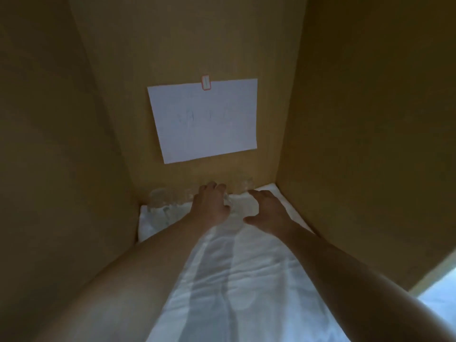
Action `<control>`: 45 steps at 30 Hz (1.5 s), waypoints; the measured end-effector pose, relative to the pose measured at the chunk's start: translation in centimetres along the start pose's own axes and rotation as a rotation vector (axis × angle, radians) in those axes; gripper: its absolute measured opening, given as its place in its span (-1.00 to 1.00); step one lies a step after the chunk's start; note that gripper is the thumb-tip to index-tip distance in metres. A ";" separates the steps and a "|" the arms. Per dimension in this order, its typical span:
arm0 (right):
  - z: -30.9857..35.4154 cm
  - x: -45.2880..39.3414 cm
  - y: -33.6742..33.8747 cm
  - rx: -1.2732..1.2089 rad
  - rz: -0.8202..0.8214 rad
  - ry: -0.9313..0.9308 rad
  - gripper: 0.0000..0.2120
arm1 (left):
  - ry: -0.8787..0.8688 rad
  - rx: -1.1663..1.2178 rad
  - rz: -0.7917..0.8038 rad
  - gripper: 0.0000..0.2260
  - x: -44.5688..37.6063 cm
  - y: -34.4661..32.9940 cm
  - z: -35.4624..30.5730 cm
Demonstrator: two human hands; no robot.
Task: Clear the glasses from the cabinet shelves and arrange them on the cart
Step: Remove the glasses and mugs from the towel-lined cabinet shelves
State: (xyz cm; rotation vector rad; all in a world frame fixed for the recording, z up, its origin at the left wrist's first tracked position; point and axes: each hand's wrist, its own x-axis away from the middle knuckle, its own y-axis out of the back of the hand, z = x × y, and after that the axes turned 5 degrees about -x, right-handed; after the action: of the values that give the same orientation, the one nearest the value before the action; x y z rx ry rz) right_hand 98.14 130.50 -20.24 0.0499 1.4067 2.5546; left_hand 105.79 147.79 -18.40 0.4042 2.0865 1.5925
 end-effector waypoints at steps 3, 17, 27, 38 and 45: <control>0.0 2.3 0.1 0.018 0.000 -0.023 -0.10 | -0.008 0.034 -0.001 -0.56 1.6 0.6 -0.8; 0.8 12.0 7.6 0.068 0.002 0.129 -0.35 | 0.113 0.029 -0.101 -0.50 11.2 5.5 -9.0; 1.7 20.2 7.8 0.064 0.067 0.247 -0.21 | 0.308 -0.024 -0.138 -0.41 23.2 7.0 -12.9; 7.8 29.3 5.1 0.021 0.139 0.358 -0.22 | 0.422 -0.034 -0.181 -0.52 35.6 11.2 -11.1; 14.7 35.5 2.2 -0.024 0.129 0.371 -0.23 | 0.423 -0.058 -0.174 -0.49 44.9 14.2 -7.9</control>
State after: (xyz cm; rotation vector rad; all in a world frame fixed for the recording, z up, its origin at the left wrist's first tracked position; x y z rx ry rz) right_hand 65.23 149.08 -13.27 -0.3674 1.5393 2.7924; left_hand 63.05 167.96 -11.88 -0.1479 2.2937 1.7402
